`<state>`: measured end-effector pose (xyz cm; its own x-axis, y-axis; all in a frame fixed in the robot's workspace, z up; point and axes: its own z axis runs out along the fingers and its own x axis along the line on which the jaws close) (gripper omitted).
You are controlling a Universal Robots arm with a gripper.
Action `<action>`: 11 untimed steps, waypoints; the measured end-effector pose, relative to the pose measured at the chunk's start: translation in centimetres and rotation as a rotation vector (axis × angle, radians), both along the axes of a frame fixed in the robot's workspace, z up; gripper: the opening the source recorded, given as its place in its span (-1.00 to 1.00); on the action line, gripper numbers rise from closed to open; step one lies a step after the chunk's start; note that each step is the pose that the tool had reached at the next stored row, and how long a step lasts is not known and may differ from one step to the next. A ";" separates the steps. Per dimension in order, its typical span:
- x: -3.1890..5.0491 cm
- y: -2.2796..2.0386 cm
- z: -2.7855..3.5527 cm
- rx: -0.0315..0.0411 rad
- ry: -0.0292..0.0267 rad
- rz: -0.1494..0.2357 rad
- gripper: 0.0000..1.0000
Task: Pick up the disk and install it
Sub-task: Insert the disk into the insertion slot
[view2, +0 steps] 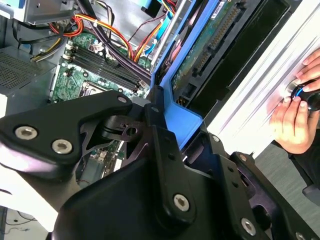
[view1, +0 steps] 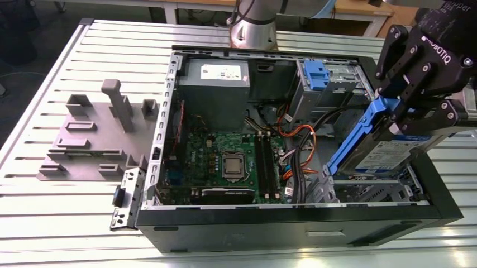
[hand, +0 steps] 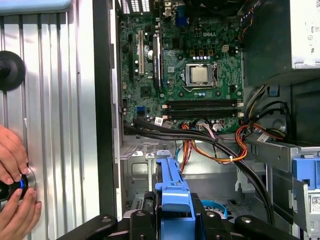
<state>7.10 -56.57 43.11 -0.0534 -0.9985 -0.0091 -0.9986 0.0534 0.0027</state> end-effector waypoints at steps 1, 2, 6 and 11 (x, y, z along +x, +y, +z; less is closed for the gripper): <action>0.00 0.00 0.00 -0.0001 0.0000 0.000 -0.26; 0.00 0.00 0.01 0.0001 -0.0001 0.000 -0.26; -0.01 0.00 0.13 0.0026 0.0000 0.000 -0.26; 0.00 0.00 0.15 0.0046 0.0000 0.001 -0.26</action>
<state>7.10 -56.57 43.27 -0.0521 -0.9986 -0.0137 -0.9986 0.0520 0.0029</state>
